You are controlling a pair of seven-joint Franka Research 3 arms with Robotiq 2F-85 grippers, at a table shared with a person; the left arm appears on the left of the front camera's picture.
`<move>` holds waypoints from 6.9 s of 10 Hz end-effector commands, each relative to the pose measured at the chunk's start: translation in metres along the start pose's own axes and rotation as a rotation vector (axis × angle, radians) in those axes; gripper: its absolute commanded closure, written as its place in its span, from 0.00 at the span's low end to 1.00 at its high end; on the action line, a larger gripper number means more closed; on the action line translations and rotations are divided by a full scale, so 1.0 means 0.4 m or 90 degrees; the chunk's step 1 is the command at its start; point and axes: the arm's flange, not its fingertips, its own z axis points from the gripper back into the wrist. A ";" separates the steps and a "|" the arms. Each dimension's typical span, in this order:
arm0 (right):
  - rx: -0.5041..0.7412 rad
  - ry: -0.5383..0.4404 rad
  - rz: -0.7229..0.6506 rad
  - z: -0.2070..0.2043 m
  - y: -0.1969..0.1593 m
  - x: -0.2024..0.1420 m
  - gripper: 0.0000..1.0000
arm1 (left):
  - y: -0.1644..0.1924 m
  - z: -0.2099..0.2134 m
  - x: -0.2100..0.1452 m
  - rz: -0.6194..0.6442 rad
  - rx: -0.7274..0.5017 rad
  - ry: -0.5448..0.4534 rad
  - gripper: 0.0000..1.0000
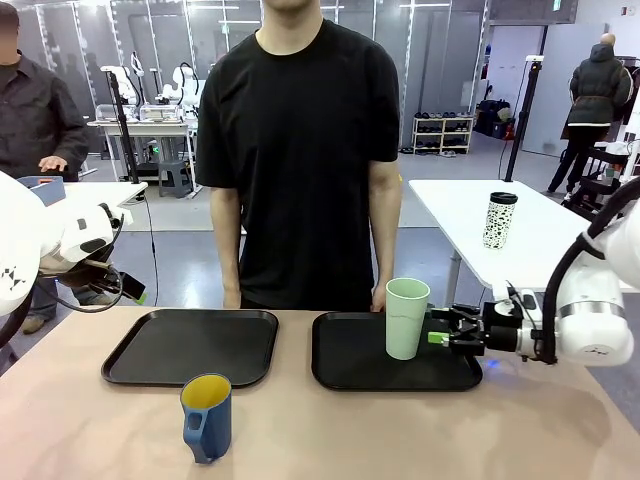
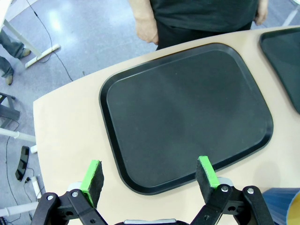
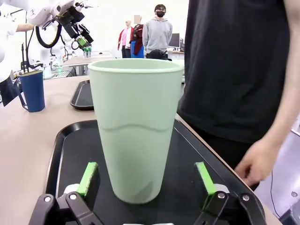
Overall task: Sort and store the cups by type.
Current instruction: Place the picked Reusable plastic cup into the Flat Tray indicated by the person, then pick up the Handle plastic cup and place it into the empty Flat Tray.
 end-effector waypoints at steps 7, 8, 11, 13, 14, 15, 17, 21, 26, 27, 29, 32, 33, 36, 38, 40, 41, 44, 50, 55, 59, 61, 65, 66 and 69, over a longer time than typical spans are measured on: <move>-0.035 0.059 -0.016 0.115 0.061 0.057 0.00 | 0.001 0.001 0.003 0.002 0.003 -0.001 0.00; -0.037 0.033 0.002 0.124 0.043 0.045 0.00 | 0.001 0.001 0.003 0.002 0.003 -0.001 0.00; -0.037 0.033 0.002 0.124 0.043 0.045 0.00 | 0.001 0.001 0.003 0.002 0.003 -0.001 0.00; -0.037 0.033 0.002 0.124 0.043 0.045 0.00 | 0.001 0.001 0.003 0.002 0.003 -0.001 0.00; -0.037 0.033 0.002 0.124 0.043 0.045 0.00 | 0.001 0.001 0.003 0.002 0.003 -0.001 0.00; -0.037 0.033 0.002 0.124 0.043 0.045 0.00 | 0.001 0.001 0.003 0.002 0.003 -0.001 0.00; -0.037 0.033 0.002 0.124 0.043 0.045 0.00 | 0.001 0.001 0.003 0.002 0.003 -0.001 0.00; -0.037 0.033 0.002 0.124 0.043 0.045 0.00 | 0.001 0.001 0.003 0.002 0.003 -0.001 0.00; -0.045 0.139 0.047 0.142 0.110 0.107 0.00 | 0.001 0.001 0.003 0.002 0.003 -0.001 0.00; -0.053 0.191 0.075 0.161 0.160 0.162 0.00 | 0.001 0.001 0.003 0.002 0.003 -0.001 0.00; -0.060 0.285 0.095 0.187 0.240 0.236 0.00 | 0.001 0.001 0.003 0.002 0.003 -0.001 0.00; -0.037 0.447 0.107 0.185 0.354 0.300 0.00 | 0.001 0.001 0.003 0.002 0.003 -0.001 0.00; -0.029 0.486 0.102 0.181 0.385 0.311 0.00 | 0.001 0.001 0.003 0.002 0.003 -0.001 0.00; -0.016 0.556 0.109 0.172 0.446 0.328 0.00 | 0.001 0.001 0.003 0.002 0.003 -0.001 0.00; -0.016 0.531 0.128 0.176 0.427 0.305 0.00 | 0.001 0.001 0.003 0.002 0.003 -0.001 0.00; -0.016 0.531 0.128 0.176 0.427 0.305 0.00 | 0.001 0.001 0.003 0.002 0.003 -0.001 0.00; -0.016 0.531 0.128 0.176 0.427 0.305 0.00 | 0.001 0.001 0.003 0.002 0.003 -0.001 0.00; -0.016 0.531 0.128 0.176 0.427 0.305 0.00 | 0.001 0.001 0.003 0.002 0.003 -0.001 0.00; -0.016 0.531 0.128 0.176 0.427 0.305 0.00 | 0.000 0.000 0.000 0.000 0.000 0.000 0.00; -0.016 0.531 0.128 0.176 0.427 0.305 0.00 | 0.069 0.030 -0.011 -0.292 -0.019 0.067 0.00; -0.016 0.531 0.128 0.176 0.427 0.305 0.00 | 0.114 0.035 -0.040 -0.621 -0.062 0.091 0.00; -0.016 0.531 0.128 0.176 0.427 0.305 0.00 | 0.118 0.042 -0.065 -0.704 -0.078 0.075 0.00; -0.016 0.531 0.128 0.176 0.427 0.305 0.00 | 0.124 0.058 -0.096 -0.767 -0.145 0.124 0.00; -0.016 0.531 0.128 0.176 0.427 0.305 0.00 | 0.133 0.063 -0.093 -0.769 -0.097 0.136 0.00; -0.016 0.531 0.128 0.176 0.427 0.305 0.00 | 0.109 0.043 -0.092 -0.765 -0.126 0.110 0.00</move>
